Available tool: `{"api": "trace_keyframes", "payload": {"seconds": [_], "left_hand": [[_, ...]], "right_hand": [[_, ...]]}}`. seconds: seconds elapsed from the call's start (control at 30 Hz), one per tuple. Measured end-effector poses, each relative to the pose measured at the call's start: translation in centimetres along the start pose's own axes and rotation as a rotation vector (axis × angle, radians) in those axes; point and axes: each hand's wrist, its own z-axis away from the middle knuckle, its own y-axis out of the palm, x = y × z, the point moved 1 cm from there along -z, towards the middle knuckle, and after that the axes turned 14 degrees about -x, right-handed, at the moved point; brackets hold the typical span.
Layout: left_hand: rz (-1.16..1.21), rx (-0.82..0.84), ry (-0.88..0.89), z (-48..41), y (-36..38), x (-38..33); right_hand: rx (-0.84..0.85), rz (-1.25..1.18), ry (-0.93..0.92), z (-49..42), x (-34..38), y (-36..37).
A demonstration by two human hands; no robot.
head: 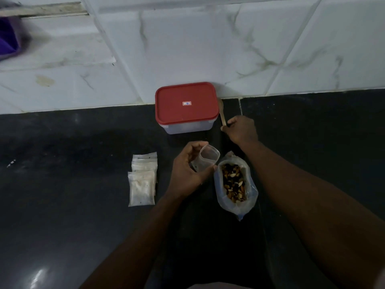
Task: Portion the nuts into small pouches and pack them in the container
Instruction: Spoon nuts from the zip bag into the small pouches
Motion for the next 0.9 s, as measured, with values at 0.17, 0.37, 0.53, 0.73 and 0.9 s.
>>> {"api": "trace_keyframes", "payload": {"seconds": [0.17, 0.37, 0.53, 0.73, 0.9], "left_hand": [[0.003, 0.005, -0.022, 0.1, -0.1, 0.2], [-0.004, 0.008, -0.004, 0.6, -0.3, -0.2], [-0.003, 0.026, 0.008, 1.9, -0.6, -1.0], [-0.011, 0.052, 0.004, 4.2, -1.1, -1.5], [-0.018, 0.081, -0.005, 5.9, -1.3, -1.7]], "right_hand": [[-0.020, -0.031, 0.027, 0.0, -0.4, -0.1], [-0.050, -0.306, 0.258, 1.4, -1.1, -2.1], [-0.084, -0.542, 0.392, 3.8, -1.3, -4.5], [-0.166, -0.807, 0.506, 7.7, -1.6, -6.2], [-0.150, -0.970, 0.538, 10.7, -2.7, -7.3]]}}
